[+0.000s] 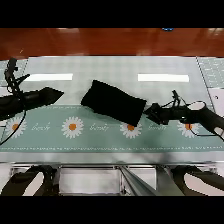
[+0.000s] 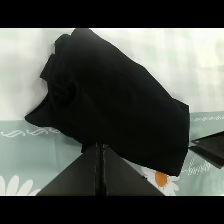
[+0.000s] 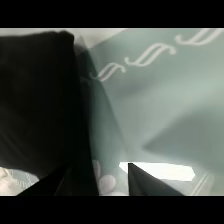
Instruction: Fold the shirts.
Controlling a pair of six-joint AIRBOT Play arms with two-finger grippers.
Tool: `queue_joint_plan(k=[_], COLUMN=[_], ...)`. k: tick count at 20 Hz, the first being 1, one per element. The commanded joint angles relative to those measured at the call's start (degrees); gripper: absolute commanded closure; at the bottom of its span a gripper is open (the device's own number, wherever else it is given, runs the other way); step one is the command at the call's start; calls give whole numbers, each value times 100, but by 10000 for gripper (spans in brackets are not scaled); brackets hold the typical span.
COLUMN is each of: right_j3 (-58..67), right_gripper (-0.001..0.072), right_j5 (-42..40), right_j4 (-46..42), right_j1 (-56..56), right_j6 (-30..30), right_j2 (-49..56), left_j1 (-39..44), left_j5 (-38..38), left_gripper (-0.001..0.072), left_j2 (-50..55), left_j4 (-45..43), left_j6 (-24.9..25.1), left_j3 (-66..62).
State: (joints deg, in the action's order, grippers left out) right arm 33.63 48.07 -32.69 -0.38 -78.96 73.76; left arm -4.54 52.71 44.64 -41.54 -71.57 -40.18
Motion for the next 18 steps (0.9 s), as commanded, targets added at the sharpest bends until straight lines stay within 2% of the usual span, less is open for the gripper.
queue_joint_plan(k=[1, 4, 5, 6, 7, 8, 12, 18], right_j3=[474, 1134, 1346, 1534, 1749, 1976, 2887, 4743], right_gripper=[293, 306, 357, 482, 639, 687, 688, 688], right_j5=[55, 160, 157, 138, 177, 271, 798, 1327], right_j4=[389, 404, 402, 396, 398, 380, 310, -275], right_j1=[516, 905, 999, 1069, 1121, 1156, 1163, 1154], right_j6=[306, 339, 339, 341, 402, 560, 553, -39], right_j2=[918, 1263, 1300, 1298, 1298, 1298, 1298, 1292], left_j1=[28, 26, 26, 26, 26, 26, 26, 26], left_j5=[195, 280, 278, 278, 278, 278, 278, 284], left_gripper=[687, 687, 687, 687, 687, 687, 687, 687], left_j2=[2, 4, 4, 4, 4, 4, 11, 280], left_j4=[2, 0, 0, -2, -2, -2, -4, 0], left_j6=[-2, 2, 2, 2, 2, 2, 4, 0], left_j3=[2, 2, 2, 2, 2, 2, 2, 2])
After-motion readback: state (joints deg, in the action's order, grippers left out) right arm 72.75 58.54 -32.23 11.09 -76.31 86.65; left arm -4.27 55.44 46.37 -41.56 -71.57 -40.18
